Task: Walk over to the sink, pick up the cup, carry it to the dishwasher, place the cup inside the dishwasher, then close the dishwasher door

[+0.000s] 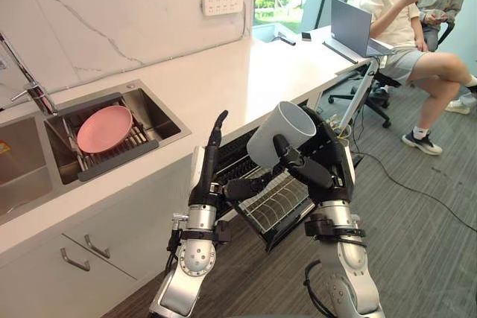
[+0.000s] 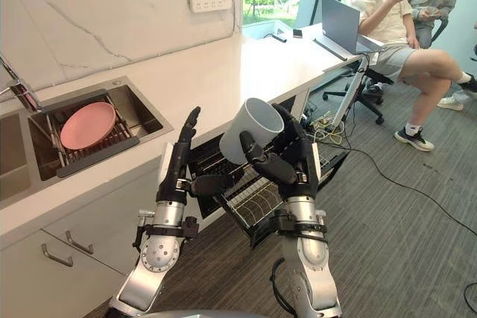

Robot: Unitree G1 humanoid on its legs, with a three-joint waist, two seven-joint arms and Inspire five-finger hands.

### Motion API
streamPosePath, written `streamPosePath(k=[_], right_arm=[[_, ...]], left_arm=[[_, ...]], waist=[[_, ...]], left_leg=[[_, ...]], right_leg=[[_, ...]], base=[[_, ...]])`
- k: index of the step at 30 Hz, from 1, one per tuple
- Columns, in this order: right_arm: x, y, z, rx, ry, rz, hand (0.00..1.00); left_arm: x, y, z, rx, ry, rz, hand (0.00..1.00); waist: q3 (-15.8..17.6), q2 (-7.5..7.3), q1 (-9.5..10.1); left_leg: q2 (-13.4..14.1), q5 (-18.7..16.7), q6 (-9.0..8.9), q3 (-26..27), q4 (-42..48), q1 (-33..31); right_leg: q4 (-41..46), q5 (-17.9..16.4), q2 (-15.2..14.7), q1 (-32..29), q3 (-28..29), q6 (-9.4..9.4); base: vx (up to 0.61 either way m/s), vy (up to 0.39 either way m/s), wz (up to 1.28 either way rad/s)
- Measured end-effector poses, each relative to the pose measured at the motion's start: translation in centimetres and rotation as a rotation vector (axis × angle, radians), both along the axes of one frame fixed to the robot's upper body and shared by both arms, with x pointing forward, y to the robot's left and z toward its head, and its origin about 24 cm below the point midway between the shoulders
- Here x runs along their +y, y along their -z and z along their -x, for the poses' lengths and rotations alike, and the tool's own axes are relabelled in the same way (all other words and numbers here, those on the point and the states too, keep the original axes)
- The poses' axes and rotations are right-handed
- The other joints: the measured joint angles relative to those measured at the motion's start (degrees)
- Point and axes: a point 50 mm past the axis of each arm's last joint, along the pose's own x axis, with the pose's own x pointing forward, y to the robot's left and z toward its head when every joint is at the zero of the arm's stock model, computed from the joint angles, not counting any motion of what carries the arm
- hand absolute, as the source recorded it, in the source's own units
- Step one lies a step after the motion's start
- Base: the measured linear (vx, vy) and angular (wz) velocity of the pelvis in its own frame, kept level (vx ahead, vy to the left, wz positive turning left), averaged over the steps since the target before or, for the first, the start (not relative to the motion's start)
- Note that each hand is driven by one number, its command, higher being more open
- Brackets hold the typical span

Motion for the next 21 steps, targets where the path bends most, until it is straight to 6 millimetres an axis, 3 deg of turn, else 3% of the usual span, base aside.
streamPosePath(k=[6,12,21], right_arm=[[-1.5,-0.1,0.0,-0.001,0.078,0.006,0.00],[-2.5,-0.5,0.2,-0.016,0.140,-0.005,0.00],[-3.2,-0.5,0.3,-0.020,0.173,0.027,0.00]], left_arm=[[2.6,1.7,1.0,0.115,-0.090,0.192,1.00],[3.3,3.6,2.1,0.218,-0.076,0.295,1.00],[4.0,10.0,4.4,0.516,-0.090,0.286,1.00]], waist=[[0.01,0.00,0.18],[0.09,0.01,1.16],[0.59,0.03,1.48]], left_leg=[[-0.02,0.00,0.00,-0.58,0.00,-0.03],[-0.07,0.03,-0.06,-1.41,0.00,-0.32],[-0.15,0.02,-0.09,-1.91,-0.06,-0.46]], right_leg=[[-0.15,-0.03,-0.05,0.36,-0.55,0.00],[-0.62,-0.06,-0.15,0.75,-1.48,-0.01],[-0.68,-0.27,-0.27,0.91,-2.15,-0.03]], base=[[0.00,0.000,0.04],[-0.01,-0.019,0.08],[-0.01,-0.020,0.03]])
